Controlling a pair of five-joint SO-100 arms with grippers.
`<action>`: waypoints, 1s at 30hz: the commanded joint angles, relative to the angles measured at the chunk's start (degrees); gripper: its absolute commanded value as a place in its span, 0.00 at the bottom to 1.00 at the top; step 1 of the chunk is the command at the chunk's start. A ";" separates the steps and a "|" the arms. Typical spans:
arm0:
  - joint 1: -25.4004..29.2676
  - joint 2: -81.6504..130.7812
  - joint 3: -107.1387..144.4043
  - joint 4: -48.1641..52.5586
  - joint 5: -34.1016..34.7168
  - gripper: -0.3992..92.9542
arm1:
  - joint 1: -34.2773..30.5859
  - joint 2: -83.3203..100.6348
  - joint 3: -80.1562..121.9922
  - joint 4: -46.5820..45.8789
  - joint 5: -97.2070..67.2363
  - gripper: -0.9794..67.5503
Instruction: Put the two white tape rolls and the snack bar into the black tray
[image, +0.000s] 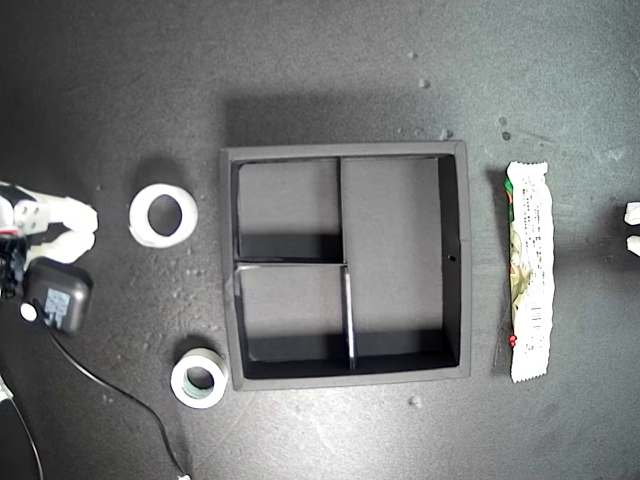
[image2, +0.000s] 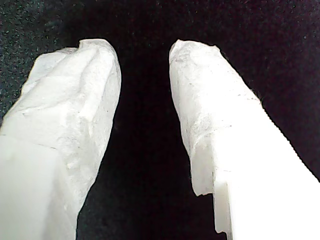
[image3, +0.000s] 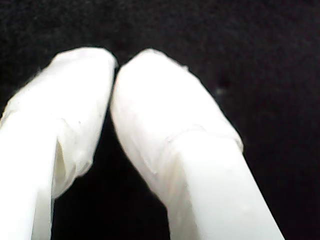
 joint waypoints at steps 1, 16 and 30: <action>0.53 2.72 3.52 1.93 0.35 0.00 | -0.35 0.26 0.62 0.09 -7.29 0.11; 1.93 2.72 3.52 0.00 -4.04 0.00 | 5.01 0.26 0.62 0.09 -9.76 0.01; 10.46 2.64 3.52 -7.82 -3.69 0.00 | 20.04 0.09 0.62 -14.06 -25.31 0.01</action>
